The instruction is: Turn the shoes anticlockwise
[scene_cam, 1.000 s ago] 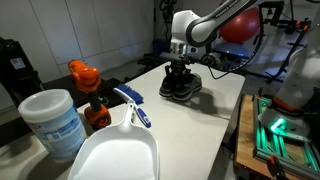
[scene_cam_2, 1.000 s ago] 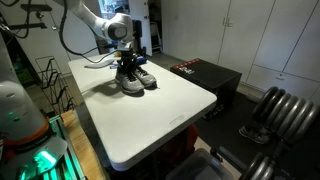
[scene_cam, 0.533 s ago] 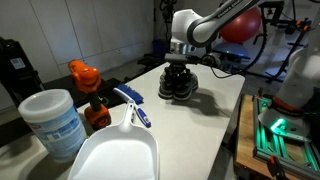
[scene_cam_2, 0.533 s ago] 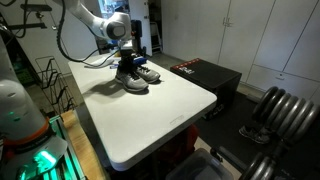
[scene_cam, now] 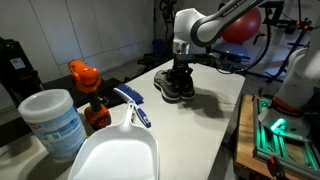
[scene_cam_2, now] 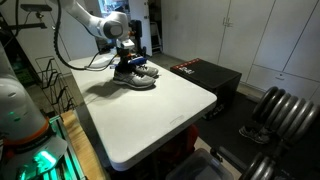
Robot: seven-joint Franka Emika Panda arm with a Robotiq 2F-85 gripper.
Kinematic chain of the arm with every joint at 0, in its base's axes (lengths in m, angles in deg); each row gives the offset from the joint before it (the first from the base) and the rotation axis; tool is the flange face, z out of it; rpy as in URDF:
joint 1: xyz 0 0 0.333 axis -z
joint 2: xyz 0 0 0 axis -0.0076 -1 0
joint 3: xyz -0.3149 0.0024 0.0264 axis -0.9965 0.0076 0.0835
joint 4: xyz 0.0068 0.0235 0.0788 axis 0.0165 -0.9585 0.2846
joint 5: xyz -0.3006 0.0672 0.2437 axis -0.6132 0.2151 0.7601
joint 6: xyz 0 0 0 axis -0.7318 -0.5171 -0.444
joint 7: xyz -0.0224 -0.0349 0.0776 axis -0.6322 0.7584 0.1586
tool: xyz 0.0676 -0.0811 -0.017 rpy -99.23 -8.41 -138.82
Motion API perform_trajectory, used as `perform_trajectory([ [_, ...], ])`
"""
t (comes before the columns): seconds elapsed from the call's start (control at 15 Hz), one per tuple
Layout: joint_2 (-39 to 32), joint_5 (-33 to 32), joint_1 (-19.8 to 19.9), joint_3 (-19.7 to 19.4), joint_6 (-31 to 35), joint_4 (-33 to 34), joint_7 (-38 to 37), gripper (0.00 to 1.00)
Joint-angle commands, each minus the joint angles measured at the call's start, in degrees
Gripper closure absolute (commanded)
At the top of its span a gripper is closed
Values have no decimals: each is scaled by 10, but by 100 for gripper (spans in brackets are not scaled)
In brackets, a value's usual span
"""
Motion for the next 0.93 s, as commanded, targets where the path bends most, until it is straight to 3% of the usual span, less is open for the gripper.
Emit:
perform_trajectory([
  [0.0,3,1,-5,-5,-3,-1,20,76],
  [0.47,5,1,-5,-5,-3,-1,42,76],
  [0.53,5,1,-5,-5,-3,-1,42,94],
  [0.87,18,-116,-21,0,-42,-13,84,94],
])
